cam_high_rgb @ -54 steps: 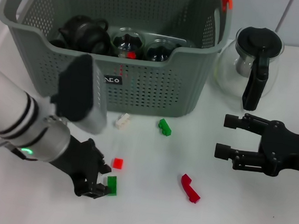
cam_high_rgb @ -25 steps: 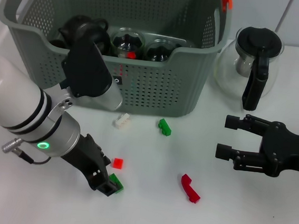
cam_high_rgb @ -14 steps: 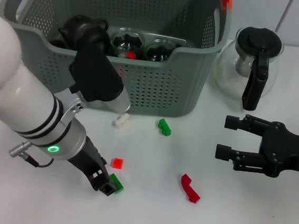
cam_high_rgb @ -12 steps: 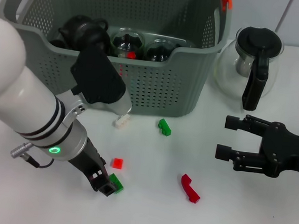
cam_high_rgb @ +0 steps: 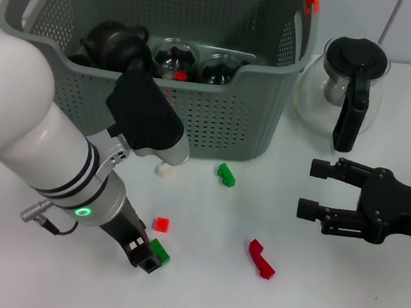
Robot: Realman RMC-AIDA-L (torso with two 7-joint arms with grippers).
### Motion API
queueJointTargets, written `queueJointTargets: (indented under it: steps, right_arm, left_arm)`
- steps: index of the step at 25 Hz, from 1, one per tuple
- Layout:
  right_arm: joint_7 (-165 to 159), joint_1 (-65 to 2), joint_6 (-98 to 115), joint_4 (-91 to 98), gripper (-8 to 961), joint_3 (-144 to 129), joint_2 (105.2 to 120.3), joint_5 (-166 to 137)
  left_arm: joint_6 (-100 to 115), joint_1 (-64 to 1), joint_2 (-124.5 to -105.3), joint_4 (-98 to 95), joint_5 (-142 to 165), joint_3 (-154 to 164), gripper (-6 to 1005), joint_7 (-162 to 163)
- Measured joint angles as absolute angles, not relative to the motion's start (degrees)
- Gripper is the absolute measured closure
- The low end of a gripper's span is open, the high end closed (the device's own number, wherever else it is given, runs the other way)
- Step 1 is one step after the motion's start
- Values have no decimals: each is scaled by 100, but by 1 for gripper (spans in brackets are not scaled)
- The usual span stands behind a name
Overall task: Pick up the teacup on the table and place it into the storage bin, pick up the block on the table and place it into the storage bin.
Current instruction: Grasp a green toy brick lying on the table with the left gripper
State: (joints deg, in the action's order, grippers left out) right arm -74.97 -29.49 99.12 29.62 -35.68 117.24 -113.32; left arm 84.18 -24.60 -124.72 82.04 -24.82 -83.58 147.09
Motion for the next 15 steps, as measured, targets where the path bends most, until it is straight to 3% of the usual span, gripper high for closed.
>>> queueJointTargets:
  steps: [15]
  right_arm:
    - [-7497, -2962, 9896, 2962, 12, -3568, 11724, -11348]
  left_arm:
    - [8385, -2471, -12480, 8287, -2321, -7956, 390, 14985]
